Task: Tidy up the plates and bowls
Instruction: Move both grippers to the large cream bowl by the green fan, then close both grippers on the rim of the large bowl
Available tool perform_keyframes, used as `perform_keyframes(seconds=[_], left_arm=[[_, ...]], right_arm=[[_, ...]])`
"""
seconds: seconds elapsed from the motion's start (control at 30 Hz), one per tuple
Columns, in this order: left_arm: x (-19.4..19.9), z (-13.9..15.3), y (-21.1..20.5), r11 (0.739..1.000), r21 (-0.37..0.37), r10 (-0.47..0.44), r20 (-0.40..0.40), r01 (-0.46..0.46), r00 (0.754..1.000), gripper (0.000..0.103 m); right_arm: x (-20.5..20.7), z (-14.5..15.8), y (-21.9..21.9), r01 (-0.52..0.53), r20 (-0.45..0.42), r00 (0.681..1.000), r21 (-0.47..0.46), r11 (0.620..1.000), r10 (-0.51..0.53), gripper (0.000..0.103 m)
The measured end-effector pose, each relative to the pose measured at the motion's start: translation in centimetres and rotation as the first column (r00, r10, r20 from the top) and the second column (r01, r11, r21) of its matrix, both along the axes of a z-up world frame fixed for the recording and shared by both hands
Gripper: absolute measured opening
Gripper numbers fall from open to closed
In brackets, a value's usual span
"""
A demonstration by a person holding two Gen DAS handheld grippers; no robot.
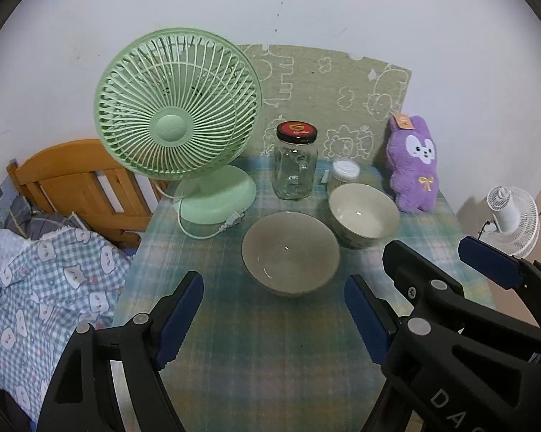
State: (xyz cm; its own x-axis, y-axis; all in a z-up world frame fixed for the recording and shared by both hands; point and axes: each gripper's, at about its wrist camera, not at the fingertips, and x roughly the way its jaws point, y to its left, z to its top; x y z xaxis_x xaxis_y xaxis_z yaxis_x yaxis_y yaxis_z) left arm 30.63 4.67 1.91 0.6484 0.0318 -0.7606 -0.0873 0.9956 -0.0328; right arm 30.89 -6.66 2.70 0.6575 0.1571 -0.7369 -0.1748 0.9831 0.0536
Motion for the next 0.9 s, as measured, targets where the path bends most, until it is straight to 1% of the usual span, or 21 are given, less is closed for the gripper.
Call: perform_keyframes(seconds=[0.23,0.37,0.43,0.5,0.6,0.73,0.77,0.83,0.9], left_arm=[[4.0,-2.5,1.8,1.000,0.006,-0.018,-0.017,0.019,1.000,0.082],[6.2,-4.5,2.4,0.999,0.029,-0.023,-0.031,0.024,0.999,0.078],[7.1,-5.7,2.5,0.999,0.041,-0.023,-0.044,0.025,0.999,0.076],[7.9,-6.8,2.7,0.999,0.029,-0.020,-0.056,0.022,0.998,0.072],[8.9,-8.4,3.0,1.000,0.012,-0.021,-0.086,0.022,0.996,0.070],[10.1,-10.1,3.0,0.999,0.017,-0.030,-0.108,0.032,0.994,0.064],[10.3,-10.6,2.9,0.999,0.014,-0.037,-0.114,0.039,0.993,0.060],[10.8,-11.3,2.9,0.999,0.017,-0.045,-0.125,0.047,0.991,0.057],[11.2,-12.0,3.1,0.999,0.014,-0.049,-0.136,0.052,0.989,0.051]], right_arm=[[3.7,-2.6,1.8,0.031,-0.012,0.999,-0.016,0.999,-0.032,0.071],[6.0,-5.0,2.4,0.066,-0.042,0.997,-0.010,0.998,-0.066,0.070],[7.0,-6.2,2.5,0.082,-0.058,0.995,-0.007,0.997,-0.082,0.068],[8.0,-7.4,2.8,0.094,-0.072,0.993,-0.015,0.996,-0.094,0.067],[9.4,-9.0,2.9,0.107,-0.097,0.989,-0.030,0.994,-0.109,0.063],[11.1,-10.9,2.9,0.119,-0.127,0.984,-0.041,0.992,-0.124,0.060],[11.4,-11.4,3.0,0.121,-0.134,0.983,-0.046,0.992,-0.126,0.059],[12.1,-12.2,3.1,0.124,-0.151,0.980,-0.053,0.991,-0.131,0.057],[12.7,-12.9,3.2,0.118,-0.167,0.978,-0.049,0.992,-0.124,0.054]])
